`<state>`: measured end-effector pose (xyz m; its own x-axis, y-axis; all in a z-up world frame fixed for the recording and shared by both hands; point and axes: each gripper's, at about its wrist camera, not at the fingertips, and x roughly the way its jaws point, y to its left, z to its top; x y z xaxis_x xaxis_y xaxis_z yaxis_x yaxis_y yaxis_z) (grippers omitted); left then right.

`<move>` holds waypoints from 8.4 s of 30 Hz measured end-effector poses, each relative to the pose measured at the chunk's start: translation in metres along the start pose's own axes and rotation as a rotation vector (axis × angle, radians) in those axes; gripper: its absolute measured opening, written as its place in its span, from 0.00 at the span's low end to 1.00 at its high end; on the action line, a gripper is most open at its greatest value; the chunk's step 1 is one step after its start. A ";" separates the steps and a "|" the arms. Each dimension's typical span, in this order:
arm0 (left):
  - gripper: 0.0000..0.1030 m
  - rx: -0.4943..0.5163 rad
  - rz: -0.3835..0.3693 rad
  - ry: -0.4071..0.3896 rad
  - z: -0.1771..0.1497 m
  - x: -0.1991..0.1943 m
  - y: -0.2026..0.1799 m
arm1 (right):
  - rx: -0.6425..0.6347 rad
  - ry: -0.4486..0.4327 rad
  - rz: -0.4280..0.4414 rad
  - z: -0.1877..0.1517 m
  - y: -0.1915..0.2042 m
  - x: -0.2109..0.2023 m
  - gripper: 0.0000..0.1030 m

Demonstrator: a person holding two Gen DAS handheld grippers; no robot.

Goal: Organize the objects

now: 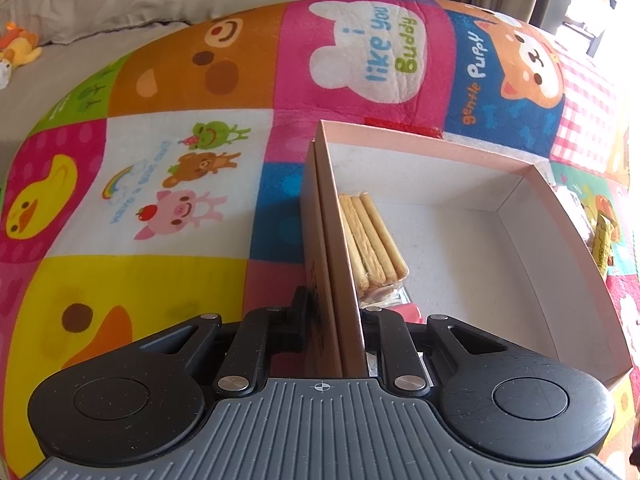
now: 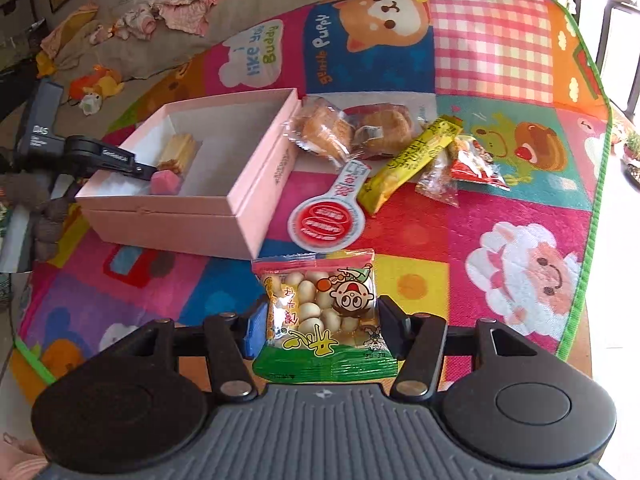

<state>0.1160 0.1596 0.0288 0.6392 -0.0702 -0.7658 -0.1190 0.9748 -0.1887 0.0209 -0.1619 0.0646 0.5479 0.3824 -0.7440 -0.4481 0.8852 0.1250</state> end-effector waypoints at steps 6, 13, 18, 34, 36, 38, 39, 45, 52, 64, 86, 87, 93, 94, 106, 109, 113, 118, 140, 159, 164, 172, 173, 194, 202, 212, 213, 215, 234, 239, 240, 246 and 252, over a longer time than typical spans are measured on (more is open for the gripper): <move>0.18 0.002 -0.006 0.019 0.003 0.001 0.001 | -0.105 -0.145 0.099 0.044 0.067 0.001 0.54; 0.19 -0.035 -0.032 0.024 0.003 0.002 0.007 | -0.172 -0.184 0.045 0.088 0.117 0.065 0.54; 0.19 -0.038 -0.039 0.017 0.002 0.001 0.008 | -0.105 -0.131 0.110 0.081 0.121 0.087 0.60; 0.19 -0.036 -0.027 0.005 0.001 0.000 0.006 | -0.020 -0.283 -0.130 0.017 0.039 0.011 0.70; 0.19 -0.036 -0.026 0.004 0.000 0.000 0.006 | 0.020 -0.264 -0.174 0.016 0.020 0.016 0.70; 0.19 -0.036 -0.027 0.004 0.000 0.000 0.006 | 0.065 -0.238 -0.201 0.015 0.004 0.024 0.70; 0.19 -0.035 -0.026 0.004 0.000 0.000 0.006 | 0.085 -0.223 -0.204 0.015 -0.003 0.028 0.70; 0.18 -0.031 -0.019 0.005 0.001 0.000 0.004 | 0.129 -0.179 -0.184 0.013 -0.022 0.056 0.70; 0.18 -0.031 -0.019 0.004 0.001 0.001 0.004 | 0.096 -0.140 -0.155 0.026 -0.026 0.087 0.71; 0.18 -0.023 -0.009 0.003 0.000 0.000 0.002 | 0.035 -0.117 -0.139 0.013 -0.018 0.081 0.58; 0.18 -0.030 -0.006 0.002 0.000 0.000 0.001 | 0.179 -0.163 -0.198 -0.049 -0.037 -0.015 0.79; 0.18 -0.029 -0.006 0.004 0.000 0.000 0.001 | 0.185 -0.169 -0.179 -0.046 -0.029 -0.007 0.83; 0.18 -0.022 -0.007 0.009 0.000 0.000 0.001 | 0.128 -0.150 -0.225 -0.029 -0.001 0.035 0.84; 0.18 -0.022 -0.007 0.009 0.000 0.000 0.001 | 0.124 -0.146 -0.231 -0.028 0.000 0.037 0.84; 0.18 -0.021 0.001 0.009 0.000 0.000 0.000 | 0.066 -0.107 -0.168 -0.045 0.008 0.022 0.60; 0.18 -0.022 -0.004 0.008 -0.001 0.000 0.001 | 0.053 -0.100 -0.144 -0.052 0.017 0.011 0.60; 0.18 -0.022 -0.006 0.008 -0.001 0.000 0.001 | 0.054 -0.089 -0.115 -0.060 0.029 -0.004 0.60; 0.18 -0.023 -0.014 0.004 -0.002 -0.001 0.002 | 0.046 -0.156 -0.082 -0.049 0.043 -0.035 0.60; 0.19 -0.017 -0.017 0.002 -0.002 -0.001 0.002 | -0.134 -0.338 0.083 0.156 0.087 -0.001 0.76; 0.20 -0.022 -0.032 -0.024 -0.007 -0.002 0.005 | 0.231 -0.125 -0.089 0.112 -0.062 0.071 0.77; 0.19 -0.019 -0.021 -0.016 -0.005 -0.002 0.003 | 0.279 -0.126 -0.009 0.158 -0.059 0.108 0.56; 0.20 -0.042 -0.035 -0.014 -0.005 -0.002 0.006 | 0.230 0.026 -0.054 0.206 -0.067 0.195 0.38; 0.20 -0.042 -0.035 -0.014 -0.004 -0.002 0.006 | 0.202 0.031 -0.035 0.201 -0.064 0.195 0.38; 0.18 -0.042 -0.020 -0.036 -0.008 -0.004 0.005 | -0.025 -0.051 -0.156 0.026 -0.044 0.026 0.63; 0.18 -0.046 -0.005 -0.033 -0.008 -0.003 0.003 | 0.116 -0.067 -0.078 -0.021 -0.029 0.006 0.86; 0.18 -0.041 0.005 -0.031 -0.008 -0.004 0.000 | 0.286 -0.124 -0.165 -0.059 -0.033 0.001 0.95; 0.18 -0.042 0.006 -0.031 -0.008 -0.004 0.000 | 0.333 -0.137 -0.173 -0.064 -0.039 -0.001 0.98; 0.18 -0.043 0.008 -0.030 -0.008 -0.004 0.000 | 0.389 -0.118 -0.168 -0.071 -0.047 0.001 1.00; 0.18 -0.044 0.010 -0.029 -0.008 -0.004 -0.001 | 0.427 -0.131 -0.211 -0.070 -0.042 0.004 1.00; 0.18 -0.044 0.009 -0.029 -0.009 -0.004 -0.001 | 0.422 -0.228 -0.290 -0.066 -0.046 -0.011 1.00; 0.18 -0.044 0.010 -0.029 -0.009 -0.004 0.000 | 0.407 -0.250 -0.353 -0.062 -0.049 -0.014 1.00; 0.18 -0.043 0.004 -0.031 -0.010 -0.004 0.001 | 0.411 -0.191 -0.476 -0.038 -0.087 0.005 0.68; 0.18 -0.040 0.004 -0.030 -0.010 -0.004 0.000 | 0.426 -0.168 -0.539 -0.020 -0.111 0.027 0.50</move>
<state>0.1059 0.1581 0.0258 0.6613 -0.0589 -0.7478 -0.1519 0.9657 -0.2104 0.0716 -0.2554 0.0170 0.7328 -0.1328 -0.6673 0.2130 0.9763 0.0396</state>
